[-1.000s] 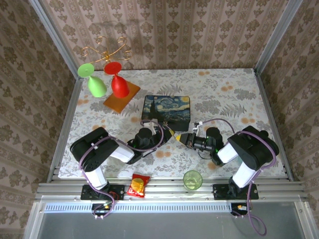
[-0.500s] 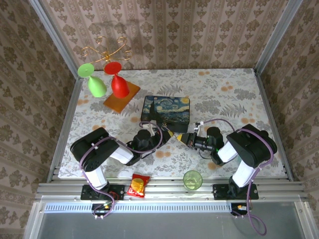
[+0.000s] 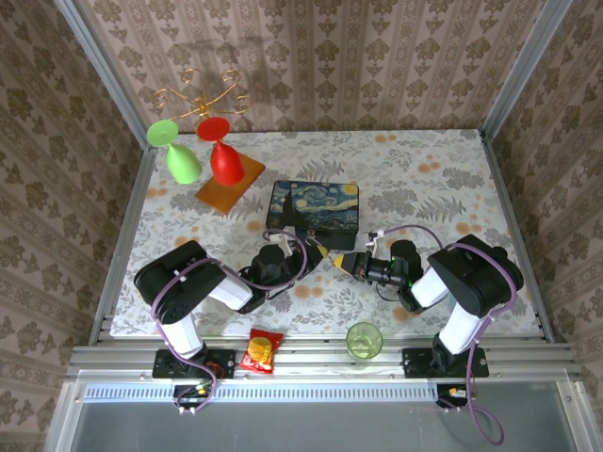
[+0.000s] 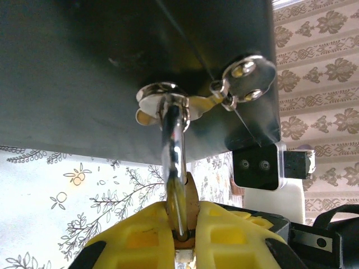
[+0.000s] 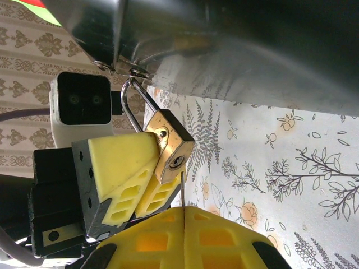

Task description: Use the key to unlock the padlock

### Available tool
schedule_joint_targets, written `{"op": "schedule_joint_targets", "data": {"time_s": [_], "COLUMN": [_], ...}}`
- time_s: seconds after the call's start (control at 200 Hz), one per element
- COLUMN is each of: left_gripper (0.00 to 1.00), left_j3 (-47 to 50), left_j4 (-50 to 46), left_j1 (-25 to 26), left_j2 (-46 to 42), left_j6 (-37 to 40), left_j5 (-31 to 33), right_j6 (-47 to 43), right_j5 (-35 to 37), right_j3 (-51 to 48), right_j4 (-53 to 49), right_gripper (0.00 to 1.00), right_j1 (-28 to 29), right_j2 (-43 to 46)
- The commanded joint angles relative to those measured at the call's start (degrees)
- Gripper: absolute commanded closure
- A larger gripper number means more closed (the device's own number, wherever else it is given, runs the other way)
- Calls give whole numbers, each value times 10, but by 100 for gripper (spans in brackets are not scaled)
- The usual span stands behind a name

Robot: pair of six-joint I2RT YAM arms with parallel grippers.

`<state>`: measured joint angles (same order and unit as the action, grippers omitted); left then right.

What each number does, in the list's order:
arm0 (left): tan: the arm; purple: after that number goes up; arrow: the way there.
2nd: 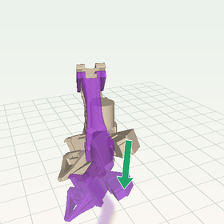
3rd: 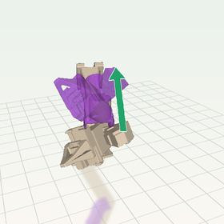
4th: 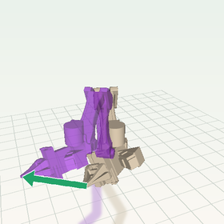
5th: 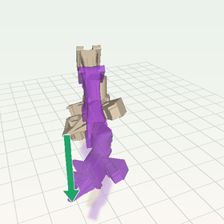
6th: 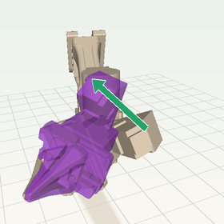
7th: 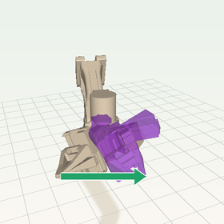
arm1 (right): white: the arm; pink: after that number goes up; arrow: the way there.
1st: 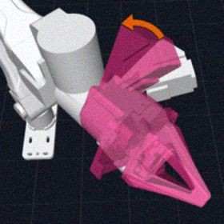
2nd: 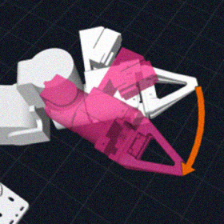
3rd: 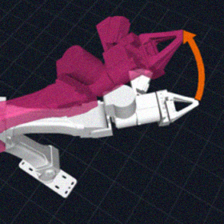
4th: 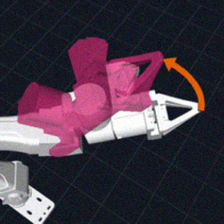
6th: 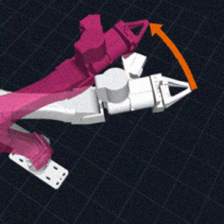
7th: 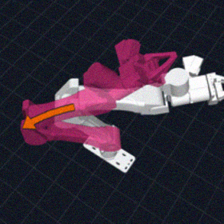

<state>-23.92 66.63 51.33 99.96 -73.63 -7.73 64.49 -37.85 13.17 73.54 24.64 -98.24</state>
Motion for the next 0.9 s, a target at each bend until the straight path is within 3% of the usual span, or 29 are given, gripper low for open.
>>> {"op": "schedule_joint_targets", "data": {"time_s": [0.0, 0.485, 0.895], "left_gripper": [100, 100, 100], "left_j3": [-10, -19, -7], "left_j4": [61, 68, 71], "left_j1": [4, 27, 43], "left_j2": [7, 10, -7], "left_j6": [-6, -18, -21], "left_j5": [0, 1, 5], "right_j6": [-11, -11, -2], "right_j5": [-11, -2, -27], "right_j3": [15, 28, 24], "right_j4": [17, 18, 16], "right_gripper": [100, 100, 100], "right_j1": [5, 6, -45], "right_j2": [-7, -21, -27]}}
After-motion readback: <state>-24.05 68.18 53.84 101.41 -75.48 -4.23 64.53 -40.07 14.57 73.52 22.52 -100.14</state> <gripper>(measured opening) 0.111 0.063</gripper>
